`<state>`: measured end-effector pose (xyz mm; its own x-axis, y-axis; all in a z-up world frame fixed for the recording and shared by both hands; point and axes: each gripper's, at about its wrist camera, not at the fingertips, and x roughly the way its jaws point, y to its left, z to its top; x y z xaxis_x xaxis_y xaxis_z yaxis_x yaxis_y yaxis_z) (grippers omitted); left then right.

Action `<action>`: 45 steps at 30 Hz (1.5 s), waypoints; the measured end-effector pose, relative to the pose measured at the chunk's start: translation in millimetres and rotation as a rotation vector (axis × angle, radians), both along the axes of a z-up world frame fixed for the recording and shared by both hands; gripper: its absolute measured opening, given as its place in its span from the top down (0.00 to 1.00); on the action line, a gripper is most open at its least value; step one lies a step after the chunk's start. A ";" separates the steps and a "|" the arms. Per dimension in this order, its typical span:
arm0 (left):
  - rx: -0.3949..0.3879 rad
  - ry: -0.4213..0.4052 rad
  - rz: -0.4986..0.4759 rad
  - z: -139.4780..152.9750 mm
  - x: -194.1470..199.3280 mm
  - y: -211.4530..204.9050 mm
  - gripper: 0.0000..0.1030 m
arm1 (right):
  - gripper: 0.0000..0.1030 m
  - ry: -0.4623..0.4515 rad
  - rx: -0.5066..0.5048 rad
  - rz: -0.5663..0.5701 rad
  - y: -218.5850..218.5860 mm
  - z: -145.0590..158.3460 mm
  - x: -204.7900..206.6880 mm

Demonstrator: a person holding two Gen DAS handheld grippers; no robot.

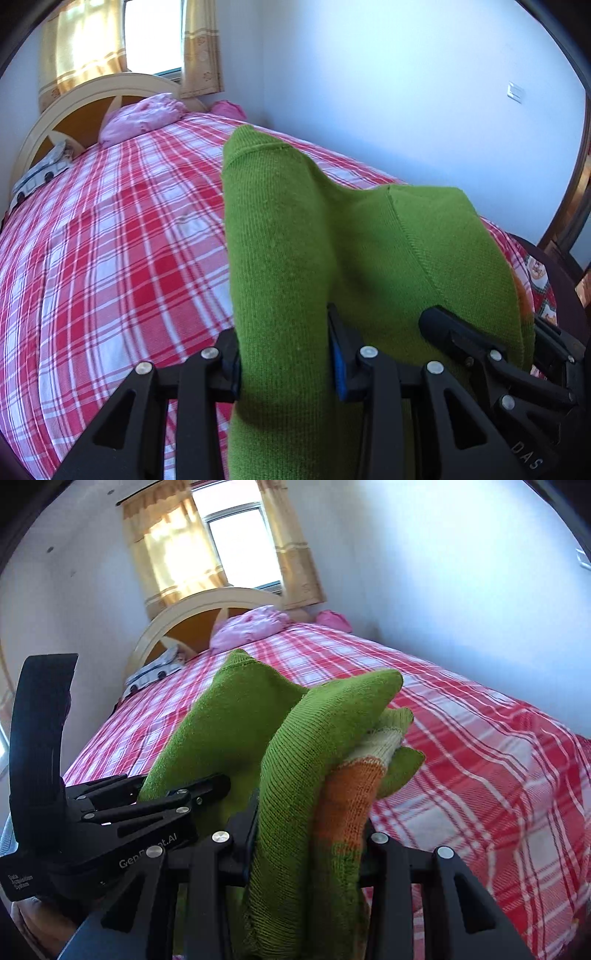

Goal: Fold small clothes
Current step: 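Lift the folded sweater with both grippers and carry it along the bed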

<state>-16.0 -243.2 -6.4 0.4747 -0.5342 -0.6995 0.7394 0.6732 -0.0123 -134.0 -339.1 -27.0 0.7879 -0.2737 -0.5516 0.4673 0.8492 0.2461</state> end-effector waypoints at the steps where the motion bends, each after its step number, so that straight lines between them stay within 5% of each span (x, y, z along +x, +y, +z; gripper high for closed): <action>1: 0.002 0.000 -0.006 -0.5 -1.1 -2.7 0.64 | 0.64 0.000 0.000 -0.006 -1.6 -0.1 -1.3; 28: -0.010 -0.038 -0.204 -1.3 -38.9 -141.6 0.64 | 0.64 -0.033 -0.050 -0.274 -77.2 4.3 -78.2; 38: 0.072 0.017 -0.185 -49.8 -22.6 -197.9 0.63 | 0.64 0.040 -0.004 -0.340 -137.5 -38.7 -71.9; 45: 0.090 0.016 -0.164 -54.6 -24.4 -200.5 0.50 | 0.63 0.064 0.027 -0.318 -157.5 -53.9 -70.3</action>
